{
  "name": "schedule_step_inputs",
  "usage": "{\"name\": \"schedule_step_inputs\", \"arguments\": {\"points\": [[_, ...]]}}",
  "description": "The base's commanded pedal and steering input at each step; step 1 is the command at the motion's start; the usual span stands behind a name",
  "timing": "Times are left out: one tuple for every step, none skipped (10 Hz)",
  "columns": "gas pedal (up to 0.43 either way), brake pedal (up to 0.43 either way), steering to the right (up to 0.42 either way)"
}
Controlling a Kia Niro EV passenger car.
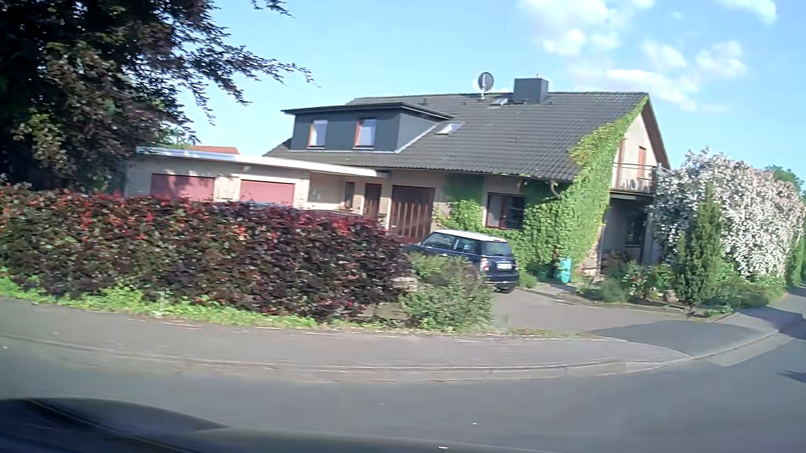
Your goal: Follow the waypoints while adhering to traffic rules and regulations
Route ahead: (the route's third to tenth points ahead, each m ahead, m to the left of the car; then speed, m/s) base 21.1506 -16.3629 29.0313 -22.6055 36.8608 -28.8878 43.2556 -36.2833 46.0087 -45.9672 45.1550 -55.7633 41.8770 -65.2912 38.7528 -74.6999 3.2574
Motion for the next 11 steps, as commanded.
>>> {"name": "schedule_step_inputs", "arguments": {"points": [[0.098,0.006,0.691],[0.11,0.012,0.69],[0.13,0.006,0.689],[0.15,0.006,0.685],[0.157,0.006,0.675],[0.169,0.012,0.658],[0.169,0.006,0.637],[0.169,0.006,0.615],[0.169,0.006,0.584],[0.177,0.012,0.53],[0.189,0.006,0.455]]}}
